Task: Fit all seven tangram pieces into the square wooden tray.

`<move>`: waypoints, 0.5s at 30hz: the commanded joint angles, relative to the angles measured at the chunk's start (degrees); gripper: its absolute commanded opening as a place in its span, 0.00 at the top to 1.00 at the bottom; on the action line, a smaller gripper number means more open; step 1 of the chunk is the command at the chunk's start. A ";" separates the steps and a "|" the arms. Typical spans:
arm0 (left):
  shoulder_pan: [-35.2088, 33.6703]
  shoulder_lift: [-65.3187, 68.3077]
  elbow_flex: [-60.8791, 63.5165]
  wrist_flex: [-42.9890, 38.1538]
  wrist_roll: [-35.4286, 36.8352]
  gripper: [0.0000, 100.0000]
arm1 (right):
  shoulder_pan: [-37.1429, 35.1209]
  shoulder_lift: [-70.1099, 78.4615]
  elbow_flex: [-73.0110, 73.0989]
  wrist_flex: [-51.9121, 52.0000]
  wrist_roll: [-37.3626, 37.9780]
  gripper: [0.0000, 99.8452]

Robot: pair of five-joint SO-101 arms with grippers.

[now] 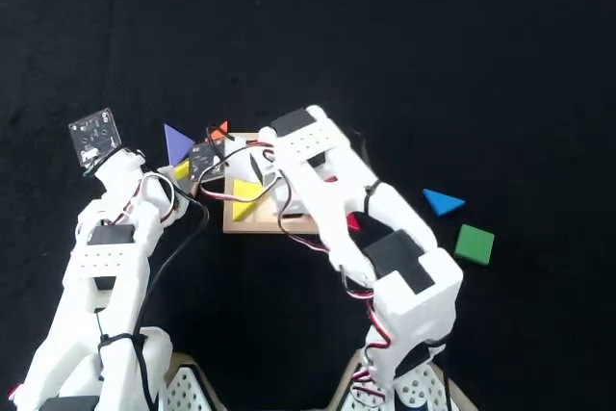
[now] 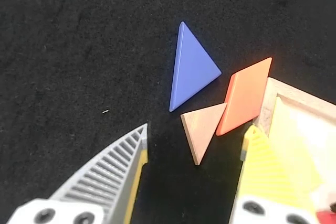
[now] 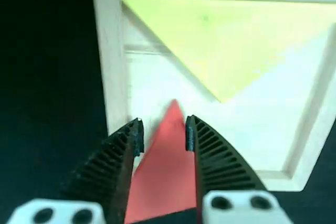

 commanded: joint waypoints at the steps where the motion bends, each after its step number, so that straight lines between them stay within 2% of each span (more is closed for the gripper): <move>1: -0.04 0.09 -0.48 -1.23 -0.35 0.71 | 1.05 -7.34 -9.45 9.14 -1.32 0.88; 5: -0.13 0.09 -0.48 -1.14 -0.35 0.71 | 8.44 -15.96 -17.01 17.23 -5.19 0.88; 8: -0.04 0.09 -0.40 -1.14 -0.35 0.71 | 16.79 -20.00 -14.81 17.85 -5.27 0.90; 10: -0.04 0.09 -0.40 -1.14 -0.35 0.71 | 22.15 -20.26 -10.24 14.59 -5.27 0.99; 13: 0.04 0.09 -0.40 -1.14 -0.35 0.71 | 27.25 -18.51 -0.40 5.71 -5.45 0.98; 15: 0.04 0.09 -0.40 -1.14 -0.35 0.71 | 27.52 -16.84 6.02 -0.62 -5.54 0.99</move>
